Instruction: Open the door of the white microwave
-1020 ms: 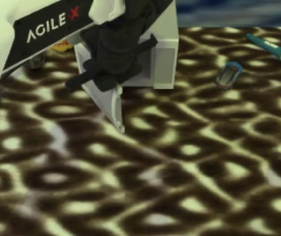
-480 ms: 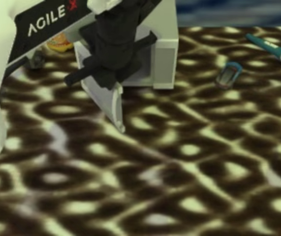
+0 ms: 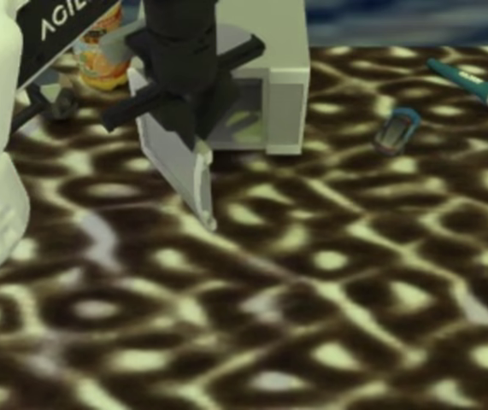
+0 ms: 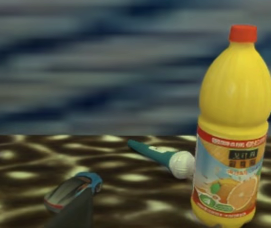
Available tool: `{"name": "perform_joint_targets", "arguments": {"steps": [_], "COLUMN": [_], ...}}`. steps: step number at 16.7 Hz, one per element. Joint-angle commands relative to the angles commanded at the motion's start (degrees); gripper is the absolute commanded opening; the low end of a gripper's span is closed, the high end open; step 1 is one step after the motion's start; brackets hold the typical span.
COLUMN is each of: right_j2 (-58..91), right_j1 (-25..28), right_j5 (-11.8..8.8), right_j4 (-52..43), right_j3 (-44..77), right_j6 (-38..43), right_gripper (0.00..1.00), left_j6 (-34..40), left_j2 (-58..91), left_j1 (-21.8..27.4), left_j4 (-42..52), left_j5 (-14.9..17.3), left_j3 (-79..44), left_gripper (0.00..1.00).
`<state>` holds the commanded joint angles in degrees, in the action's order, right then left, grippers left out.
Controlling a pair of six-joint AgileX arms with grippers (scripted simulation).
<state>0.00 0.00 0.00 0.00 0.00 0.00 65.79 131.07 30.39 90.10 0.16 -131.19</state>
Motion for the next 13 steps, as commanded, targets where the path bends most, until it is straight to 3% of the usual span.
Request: {"name": "perform_joint_targets", "arguments": {"steps": [13], "right_j2": [0.0], "right_j1": [0.0], "right_j5": [0.0], "right_j4": [0.0], "right_j3": [0.0], "right_j6": [0.0], "right_gripper": [1.00], "left_j6": [0.0], "left_j2": [-1.3], "left_j1": [-0.1], "left_j4": [-5.5], "left_j5": [0.0], "left_j3": [6.8], "left_gripper": [0.00]}}
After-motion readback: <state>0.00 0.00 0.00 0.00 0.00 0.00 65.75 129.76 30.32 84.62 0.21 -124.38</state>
